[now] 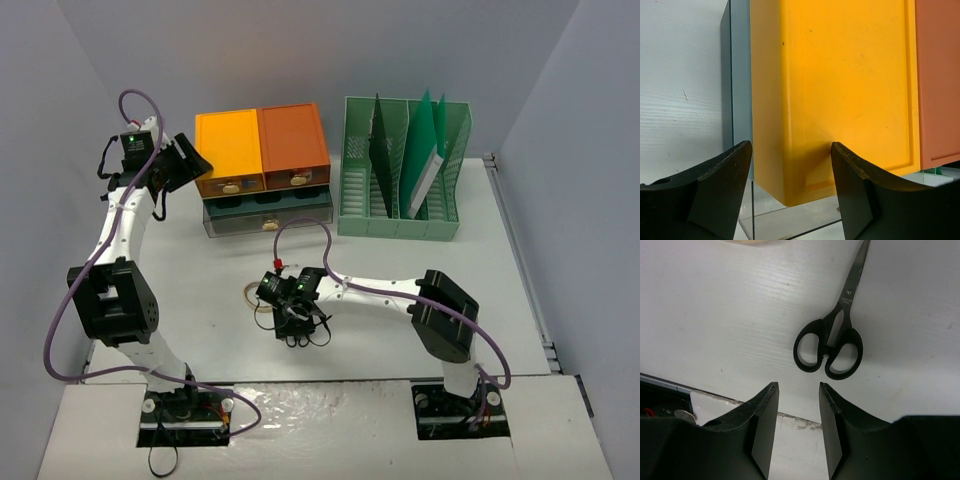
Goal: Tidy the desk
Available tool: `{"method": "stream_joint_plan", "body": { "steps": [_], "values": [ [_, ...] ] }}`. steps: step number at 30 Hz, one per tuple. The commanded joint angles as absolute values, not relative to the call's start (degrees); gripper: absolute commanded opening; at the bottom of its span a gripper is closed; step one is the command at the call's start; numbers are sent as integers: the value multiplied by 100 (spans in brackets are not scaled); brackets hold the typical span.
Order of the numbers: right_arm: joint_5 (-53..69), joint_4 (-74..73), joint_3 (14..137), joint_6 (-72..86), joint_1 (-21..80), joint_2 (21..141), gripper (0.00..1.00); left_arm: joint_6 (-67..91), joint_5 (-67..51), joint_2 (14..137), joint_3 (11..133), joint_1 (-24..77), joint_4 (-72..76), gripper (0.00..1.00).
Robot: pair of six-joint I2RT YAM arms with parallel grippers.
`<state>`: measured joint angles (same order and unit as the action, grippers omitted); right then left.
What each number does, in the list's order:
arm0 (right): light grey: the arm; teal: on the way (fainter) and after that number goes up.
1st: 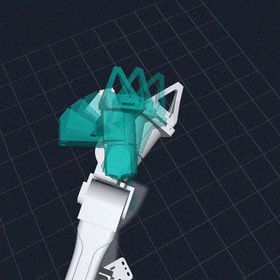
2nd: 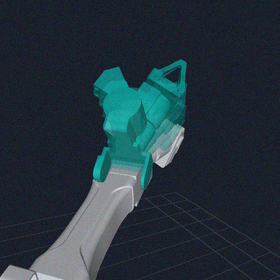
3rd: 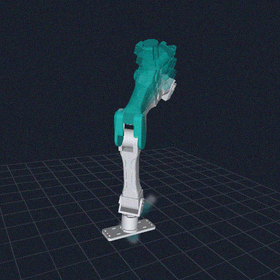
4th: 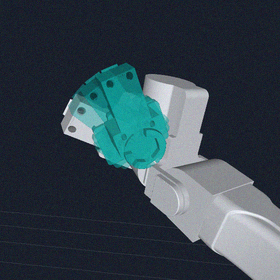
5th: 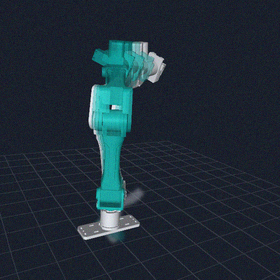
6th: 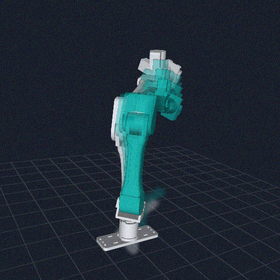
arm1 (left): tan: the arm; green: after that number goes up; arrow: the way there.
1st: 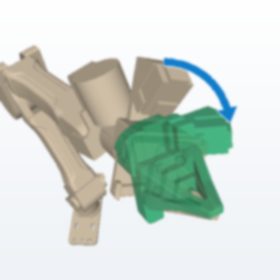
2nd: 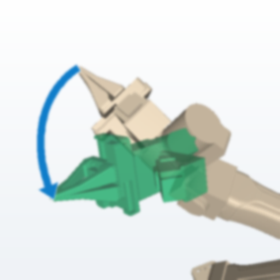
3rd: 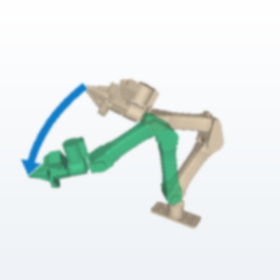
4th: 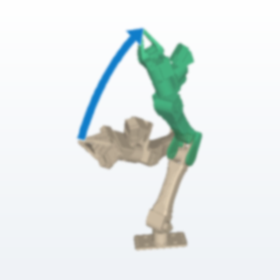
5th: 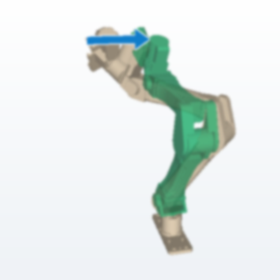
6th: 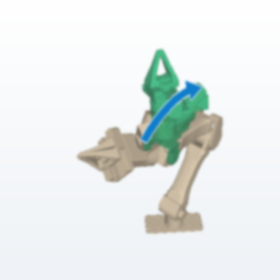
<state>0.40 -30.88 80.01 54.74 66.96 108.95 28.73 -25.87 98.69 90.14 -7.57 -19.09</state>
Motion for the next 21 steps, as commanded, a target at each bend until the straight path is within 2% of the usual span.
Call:
{"method": "stream_joint_plan", "body": {
  "steps": [1,10,21],
  "values": [
    [-544,-3290,8016,6077,6774,10638,35,2575,-2335,9844,8783,-809,-2769,60],
    [-1083,-3276,7780,6453,6805,10688,35,2610,-2382,9817,8710,-809,-2722,60],
    [-1065,-3134,7538,6491,6863,10852,34,2594,-2366,9759,8636,-809,-2709,60]
  ]
}}
